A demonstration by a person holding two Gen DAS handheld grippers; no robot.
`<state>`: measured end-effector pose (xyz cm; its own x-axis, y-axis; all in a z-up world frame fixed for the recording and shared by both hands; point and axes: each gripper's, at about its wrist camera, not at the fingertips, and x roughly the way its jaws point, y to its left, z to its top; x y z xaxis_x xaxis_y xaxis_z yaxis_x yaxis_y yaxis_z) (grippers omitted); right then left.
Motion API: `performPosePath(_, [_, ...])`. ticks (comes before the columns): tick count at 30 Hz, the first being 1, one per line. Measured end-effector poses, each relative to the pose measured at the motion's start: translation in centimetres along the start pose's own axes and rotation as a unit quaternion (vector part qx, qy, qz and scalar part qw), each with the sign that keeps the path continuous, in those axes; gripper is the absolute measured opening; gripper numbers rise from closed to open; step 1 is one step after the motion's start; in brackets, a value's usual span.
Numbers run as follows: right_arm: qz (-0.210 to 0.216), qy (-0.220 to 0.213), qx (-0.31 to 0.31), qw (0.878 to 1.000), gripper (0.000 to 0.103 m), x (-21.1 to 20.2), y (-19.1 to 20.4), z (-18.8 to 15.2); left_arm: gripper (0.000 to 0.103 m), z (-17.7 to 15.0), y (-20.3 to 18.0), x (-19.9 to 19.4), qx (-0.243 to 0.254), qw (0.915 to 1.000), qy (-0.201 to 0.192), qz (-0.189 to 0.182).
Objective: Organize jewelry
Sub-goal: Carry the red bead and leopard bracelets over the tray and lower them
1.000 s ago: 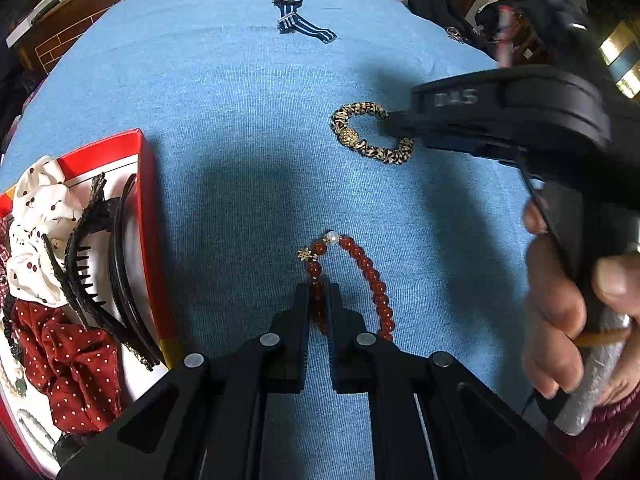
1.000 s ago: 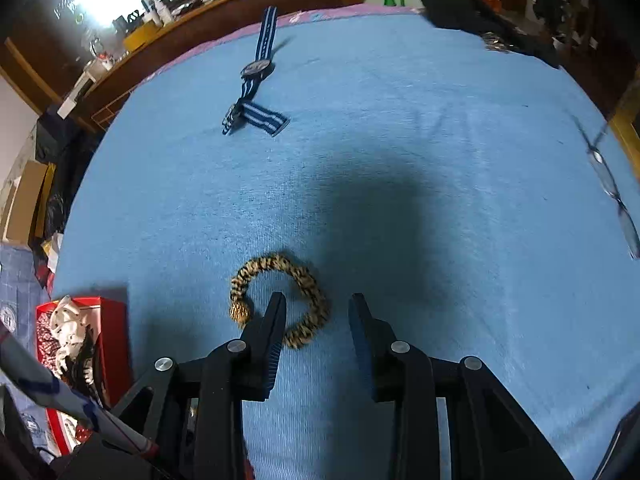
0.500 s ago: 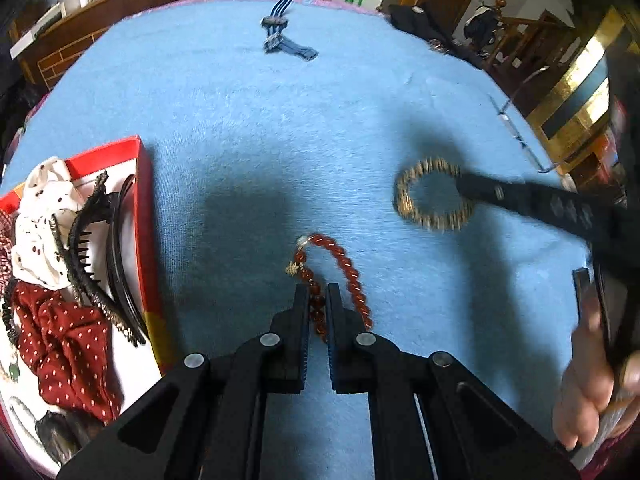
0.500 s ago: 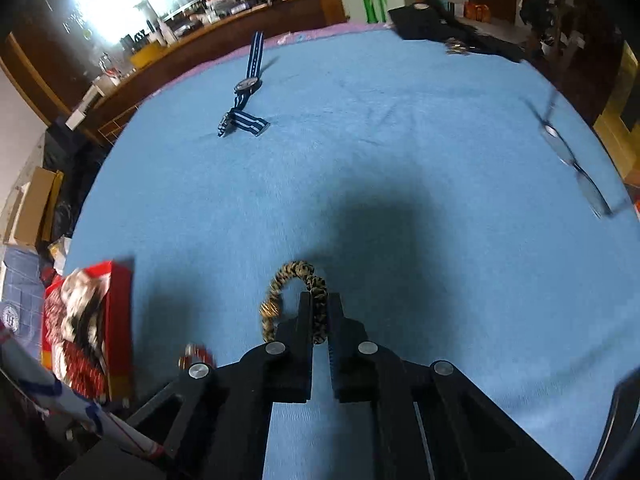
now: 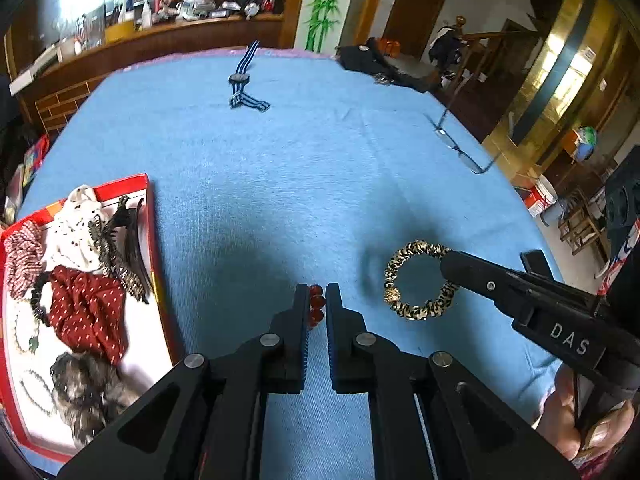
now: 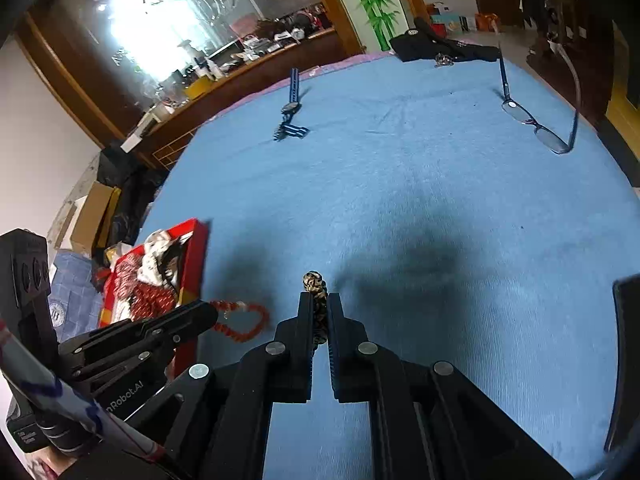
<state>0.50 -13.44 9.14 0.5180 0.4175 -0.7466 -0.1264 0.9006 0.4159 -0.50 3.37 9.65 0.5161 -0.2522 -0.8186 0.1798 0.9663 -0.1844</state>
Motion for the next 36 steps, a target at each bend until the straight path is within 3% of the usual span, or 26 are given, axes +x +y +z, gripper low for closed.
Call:
performPosePath(12, [-0.029, -0.011, -0.023, 0.999, 0.007, -1.5, 0.3, -4.1, 0.007, -4.7, -0.8, -2.0, 0.032, 0.9991, -0.019, 0.019])
performPosePath(22, [-0.084, -0.045, -0.066, 0.993, 0.007, -2.1, 2.1, -4.7, 0.007, -4.7, -0.6, -2.8, 0.036, 0.9984, -0.038, 0.019])
performPosePath(36, [-0.102, -0.058, -0.091, 0.989, 0.007, -2.5, 3.4, -5.0, 0.007, -4.8, -0.6, -3.7, 0.041, 0.9970, -0.059, 0.028])
